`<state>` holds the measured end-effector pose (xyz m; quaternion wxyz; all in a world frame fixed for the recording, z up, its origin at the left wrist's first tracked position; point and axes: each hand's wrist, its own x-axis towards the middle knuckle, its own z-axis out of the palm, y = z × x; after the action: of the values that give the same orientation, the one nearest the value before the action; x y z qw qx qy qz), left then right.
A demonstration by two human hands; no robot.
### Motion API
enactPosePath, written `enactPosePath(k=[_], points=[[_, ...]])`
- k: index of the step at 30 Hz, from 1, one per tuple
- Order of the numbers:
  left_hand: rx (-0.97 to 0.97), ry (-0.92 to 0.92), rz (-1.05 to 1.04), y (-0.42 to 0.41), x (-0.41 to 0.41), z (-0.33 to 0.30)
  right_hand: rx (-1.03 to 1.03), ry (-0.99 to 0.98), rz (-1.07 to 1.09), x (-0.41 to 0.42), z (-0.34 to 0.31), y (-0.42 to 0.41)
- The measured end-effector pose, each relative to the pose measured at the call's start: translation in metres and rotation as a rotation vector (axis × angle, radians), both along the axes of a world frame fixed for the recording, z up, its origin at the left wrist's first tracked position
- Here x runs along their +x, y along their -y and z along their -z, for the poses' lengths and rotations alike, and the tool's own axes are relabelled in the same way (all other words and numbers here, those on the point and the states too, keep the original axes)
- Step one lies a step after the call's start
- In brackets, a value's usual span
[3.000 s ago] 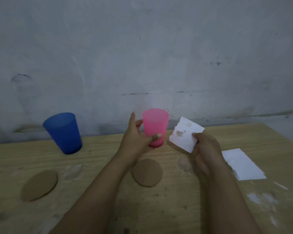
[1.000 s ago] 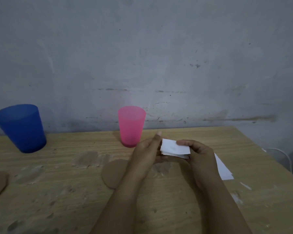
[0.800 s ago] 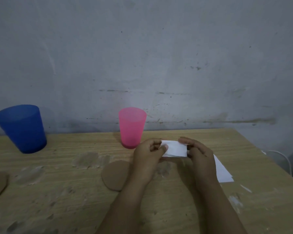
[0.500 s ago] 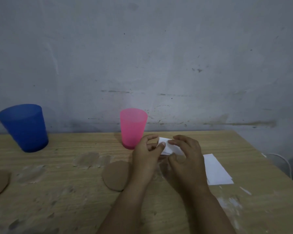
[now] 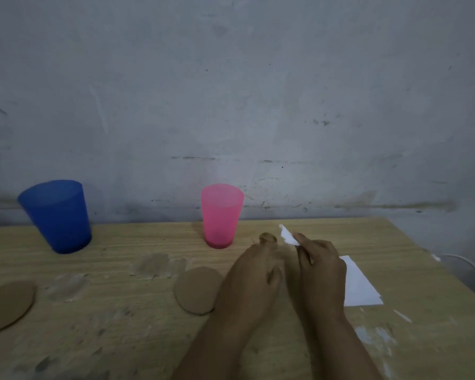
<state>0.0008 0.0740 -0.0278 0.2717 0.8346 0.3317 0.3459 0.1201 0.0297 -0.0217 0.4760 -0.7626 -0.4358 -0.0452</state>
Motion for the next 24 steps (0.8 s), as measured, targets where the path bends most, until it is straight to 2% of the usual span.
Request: enactPosePath(k=[3,6,9,12,17,24], points=[[0.271,-0.468,-0.031,0.008,-0.006,0.004,0.007,-0.021,0.033,0.004,0.003,-0.002],[0.344,-0.631,-0.022,0.021,-0.014,0.003,0.016,-0.023,0.039,0.004,0.005,-0.003],[0.388,-0.587,0.007,0.026,-0.02,0.008,-0.016,0.014,0.045,0.004,0.005,-0.002],[0.37,-0.618,0.021,0.022,-0.026,0.007,-0.028,0.053,0.061,0.004,0.004,-0.002],[0.321,-0.62,0.166,-0.001,-0.044,0.013,-0.063,0.108,0.104,0.003,0.005,-0.005],[0.297,-0.532,0.139,-0.007,-0.041,0.023,-0.194,0.15,0.146,0.003,0.004,-0.018]])
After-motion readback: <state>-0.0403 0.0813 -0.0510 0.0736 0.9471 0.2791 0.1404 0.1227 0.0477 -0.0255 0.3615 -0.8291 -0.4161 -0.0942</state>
